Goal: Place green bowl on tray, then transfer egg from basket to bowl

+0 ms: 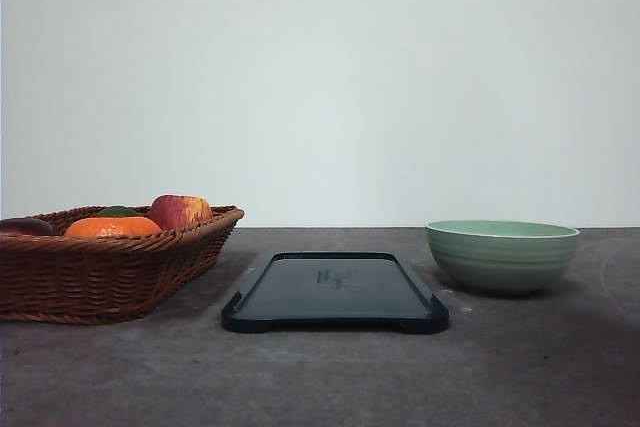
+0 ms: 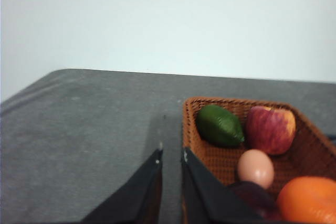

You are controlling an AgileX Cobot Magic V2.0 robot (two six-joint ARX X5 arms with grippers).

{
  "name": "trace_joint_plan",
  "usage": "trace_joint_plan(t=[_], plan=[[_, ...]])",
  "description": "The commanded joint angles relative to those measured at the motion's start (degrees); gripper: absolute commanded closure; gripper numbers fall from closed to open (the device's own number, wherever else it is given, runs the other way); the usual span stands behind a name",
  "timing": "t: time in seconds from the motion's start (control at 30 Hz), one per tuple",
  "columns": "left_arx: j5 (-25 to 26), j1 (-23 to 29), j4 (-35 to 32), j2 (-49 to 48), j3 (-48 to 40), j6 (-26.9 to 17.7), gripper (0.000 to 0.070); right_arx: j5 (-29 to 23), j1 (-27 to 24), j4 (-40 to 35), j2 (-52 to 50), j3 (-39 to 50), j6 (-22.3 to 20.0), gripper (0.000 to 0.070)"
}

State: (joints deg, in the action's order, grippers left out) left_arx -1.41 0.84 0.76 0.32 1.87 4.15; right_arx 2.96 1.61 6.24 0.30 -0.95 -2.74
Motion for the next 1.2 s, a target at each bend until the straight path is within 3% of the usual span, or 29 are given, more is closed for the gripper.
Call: trace_joint_plan(t=[0.0, 0.1, 0.17, 0.27, 0.37, 0.57, 0.7, 0.97, 1.17], plan=[[-0.11, -0.07, -1.29, -0.04, -1.07, 5.76, 0.0635, -0.13, 0.09, -0.68, -0.09, 0.22, 0.51, 0.0677], [-0.11, -0.07, -2.22, -0.02, -1.07, 11.81, 0.0646, -0.09, 0.09, -0.68, -0.09, 0.22, 7.33, 0.0678], [-0.09, -0.07, -2.21, -0.02, -1.07, 17.58, 0.0700, -0.10, 0.09, -0.73, -0.09, 0.22, 15.12, 0.0688], [-0.09, -0.07, -2.36, -0.02, -1.05, 28.46, 0.0700, -0.08, 0.09, -2.14, -0.09, 0.20, 26.58, 0.0695], [-0.09, -0.07, -3.02, -0.02, -0.98, 34.39, 0.0700, 0.05, 0.09, -5.96, -0.09, 0.20, 31.21, 0.0695], [-0.09, -0.06, -3.48, -0.02, 2.13, 32.93, 0.0700, 0.42, 0.09, -7.89, -0.04, -2.16, 32.08, 0.0695], [-0.09, -0.07, -3.30, 0.22, 6.27, 24.83, 0.0700, 0.72, 0.09, -7.85, 0.00, -4.98, 31.29, 0.0695], [0.04, -0.07, 3.67, 7.31, 17.97, 12.74, 0.0700, 7.01, 0.13, -2.98, 5.87, -12.55, 24.87, 0.0695], [4.49, -0.07, 12.27, 16.78, 27.76, 9.56, 0.0700, 13.05, 0.15, 1.40, 13.24, -17.50, 19.92, 0.0695]])
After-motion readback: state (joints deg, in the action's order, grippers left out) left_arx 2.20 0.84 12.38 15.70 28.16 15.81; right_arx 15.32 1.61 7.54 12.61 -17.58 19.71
